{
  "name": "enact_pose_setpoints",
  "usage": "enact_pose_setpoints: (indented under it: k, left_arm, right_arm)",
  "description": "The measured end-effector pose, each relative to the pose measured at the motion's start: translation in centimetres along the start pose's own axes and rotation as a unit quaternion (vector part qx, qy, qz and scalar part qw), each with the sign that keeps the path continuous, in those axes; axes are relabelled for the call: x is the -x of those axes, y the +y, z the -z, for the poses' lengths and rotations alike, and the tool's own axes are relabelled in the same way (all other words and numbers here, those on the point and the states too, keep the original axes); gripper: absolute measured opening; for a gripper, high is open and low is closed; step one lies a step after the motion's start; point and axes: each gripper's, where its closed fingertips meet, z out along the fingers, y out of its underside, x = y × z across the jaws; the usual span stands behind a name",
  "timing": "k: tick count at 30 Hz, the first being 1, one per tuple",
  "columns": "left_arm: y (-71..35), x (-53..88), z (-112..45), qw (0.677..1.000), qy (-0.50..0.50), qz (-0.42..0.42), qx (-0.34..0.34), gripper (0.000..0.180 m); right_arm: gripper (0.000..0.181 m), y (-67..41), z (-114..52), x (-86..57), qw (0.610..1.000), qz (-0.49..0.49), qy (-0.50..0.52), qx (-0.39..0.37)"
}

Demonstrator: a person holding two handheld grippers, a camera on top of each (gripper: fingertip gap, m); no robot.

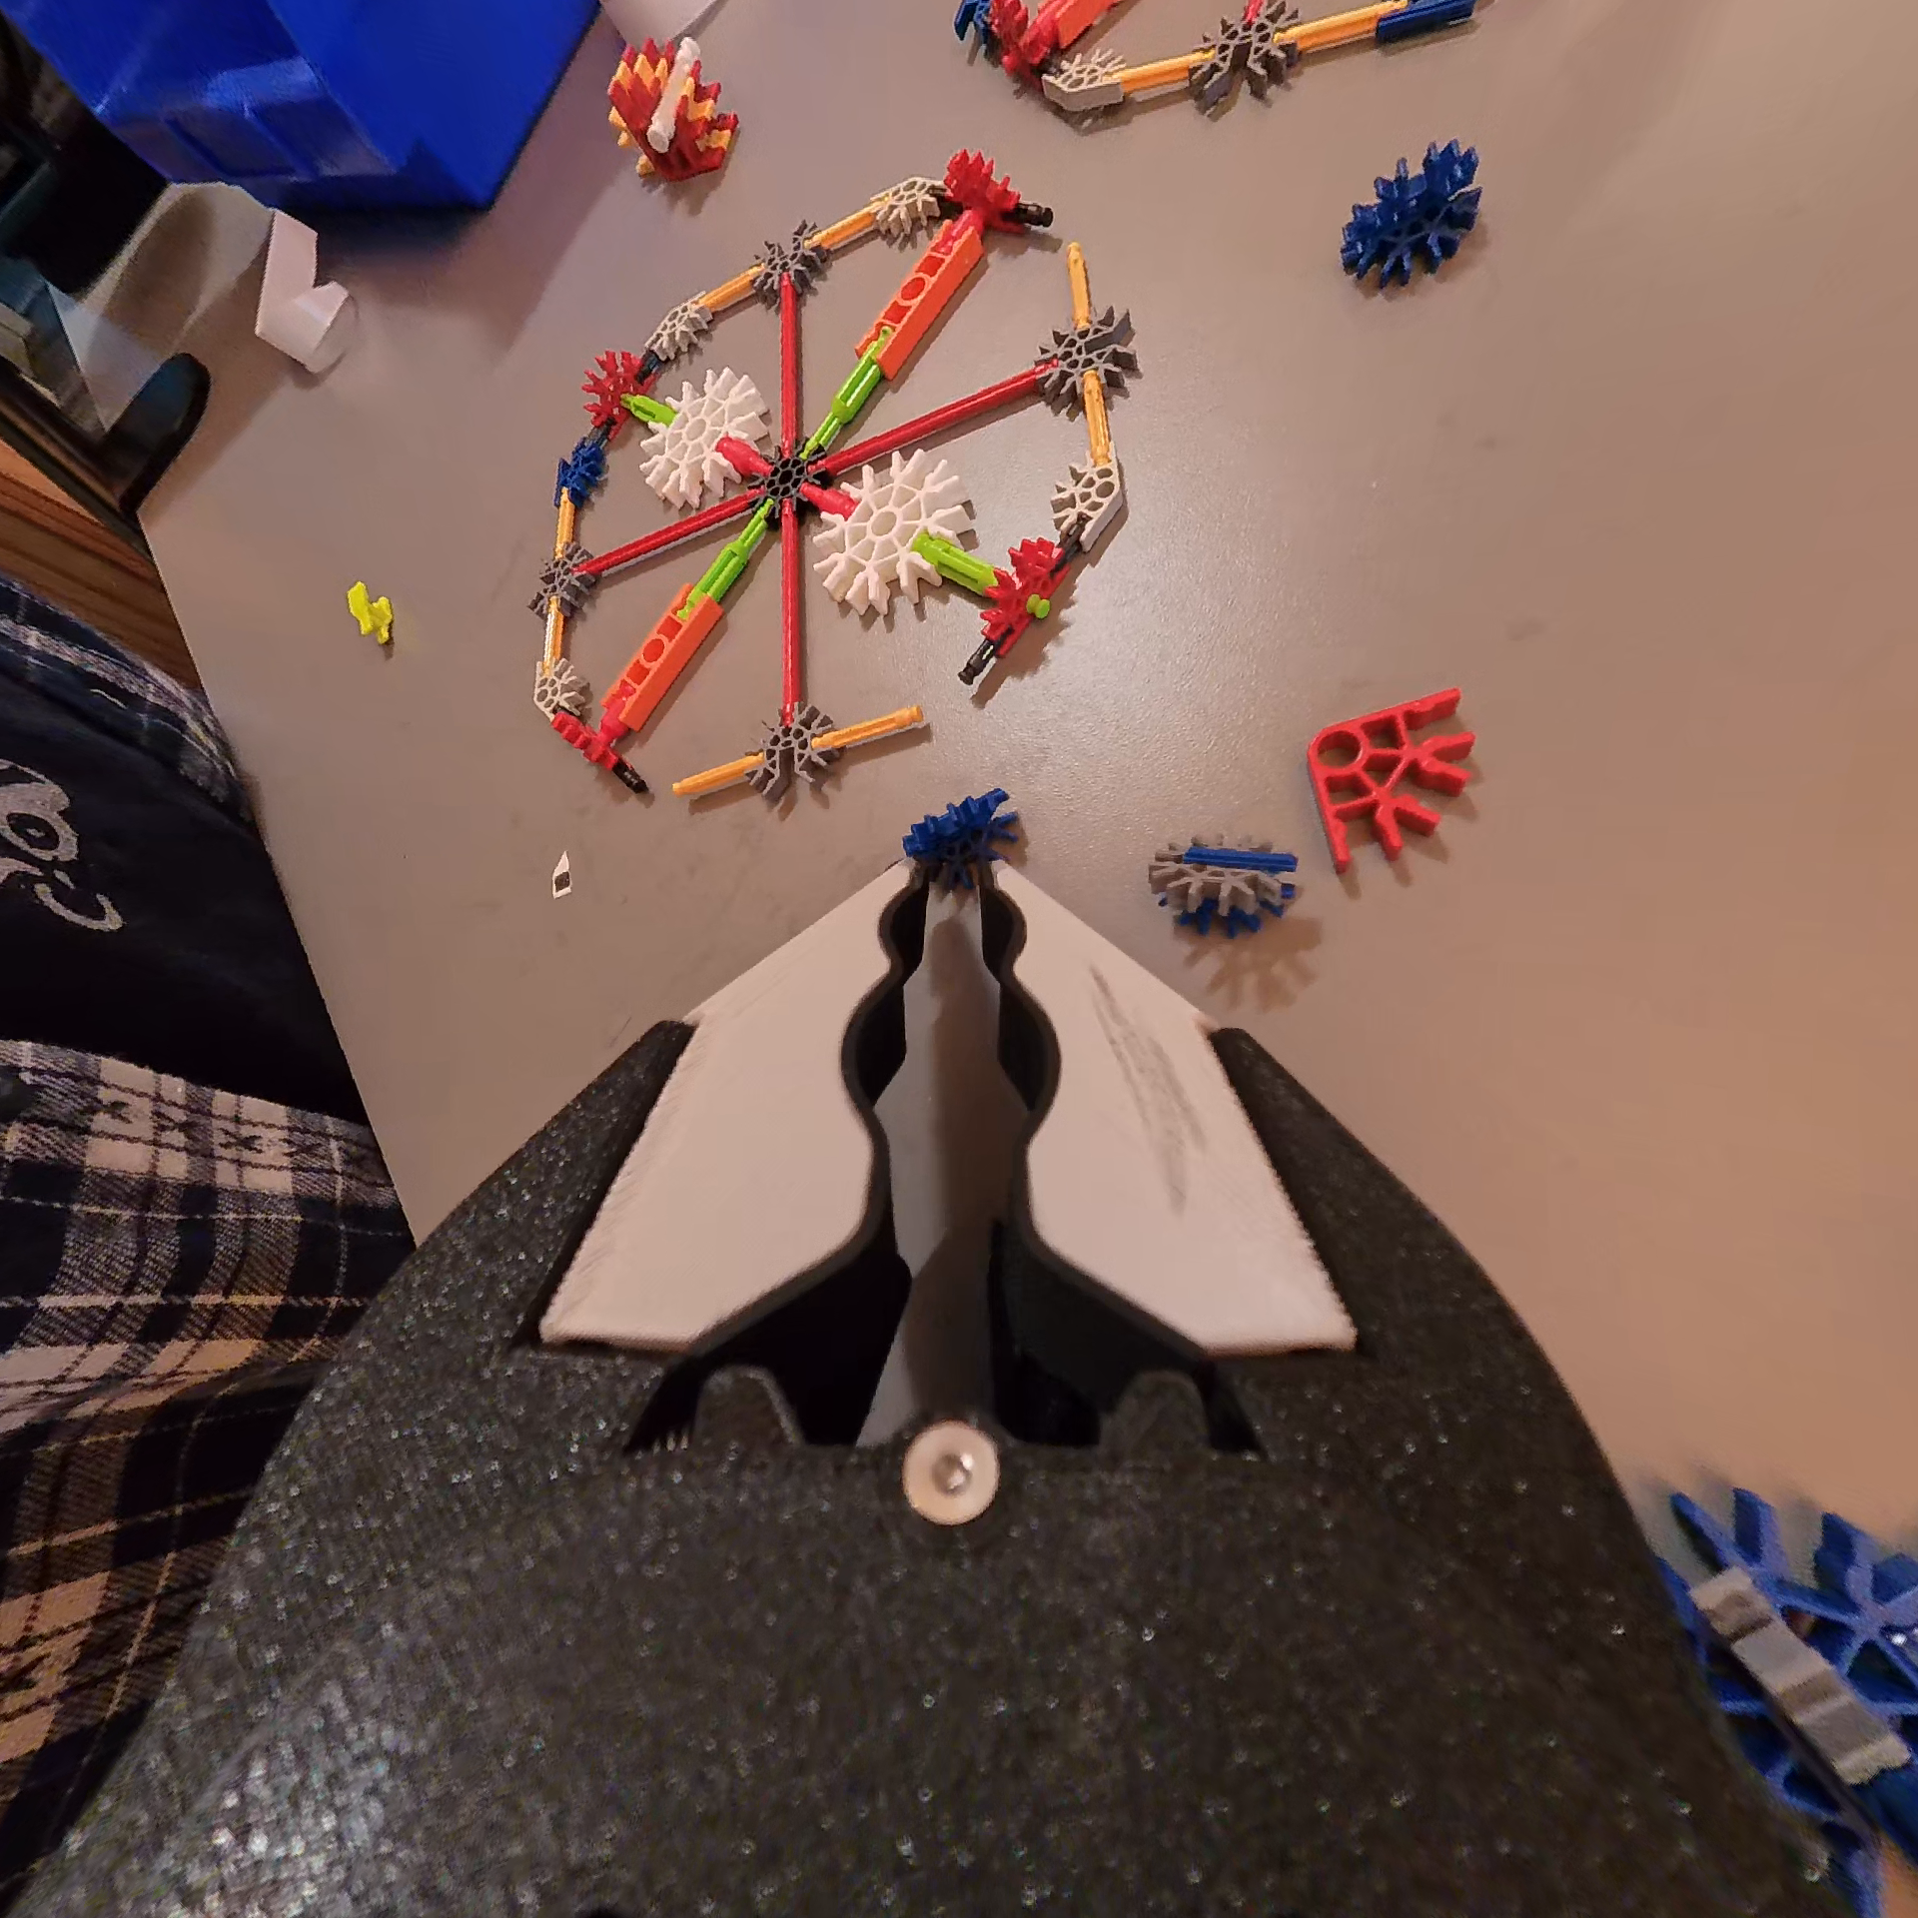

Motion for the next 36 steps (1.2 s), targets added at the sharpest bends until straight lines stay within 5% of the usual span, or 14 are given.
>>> enact_pose_setpoints:
  k: [19, 36]
  left_arm:
    - [2.9, 2.2, 0.3, 0.999, -0.018, 0.004, 0.029, 0.149]
    - [3.6, 0.5, -3.1, 0.988, -0.018, -0.077, 0.13, 0.15]
  right_arm:
    - [0.007, 0.2, -0.1, -0.1, 1.0, -0.007, -0.005, 0.007]
    - [0.007, 0.1, 0.0, 0.0, 1.0, -0.006, -0.006, 0.001]
